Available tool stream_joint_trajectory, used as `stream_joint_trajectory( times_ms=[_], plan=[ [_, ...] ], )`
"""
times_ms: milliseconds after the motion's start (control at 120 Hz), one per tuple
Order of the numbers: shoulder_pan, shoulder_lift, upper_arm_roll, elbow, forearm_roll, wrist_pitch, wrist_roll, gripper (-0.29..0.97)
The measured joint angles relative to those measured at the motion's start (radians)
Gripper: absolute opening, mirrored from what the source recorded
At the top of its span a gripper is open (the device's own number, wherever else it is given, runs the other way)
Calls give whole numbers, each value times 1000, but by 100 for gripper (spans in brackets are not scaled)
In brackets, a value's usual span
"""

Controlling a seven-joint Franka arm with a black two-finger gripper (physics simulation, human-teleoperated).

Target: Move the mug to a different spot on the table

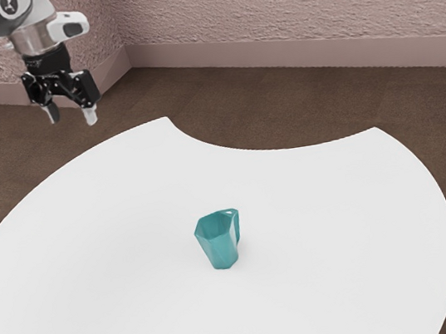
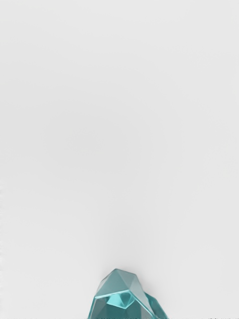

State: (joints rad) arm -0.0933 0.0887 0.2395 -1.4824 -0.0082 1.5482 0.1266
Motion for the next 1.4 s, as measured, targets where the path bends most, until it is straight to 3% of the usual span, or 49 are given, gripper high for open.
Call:
stream_joint_trajectory(
  times_ms=[342,617,792,1042,1400],
  plan=[
    [8,19,3,40,-7,-9,10,66],
    [-52,190,-7,89,-9,75,12,66],
    [-96,239,-9,91,-13,131,12,66],
    [-158,367,-9,122,-64,226,14,66],
    [-170,445,-49,140,-70,277,60,66]
  ],
)
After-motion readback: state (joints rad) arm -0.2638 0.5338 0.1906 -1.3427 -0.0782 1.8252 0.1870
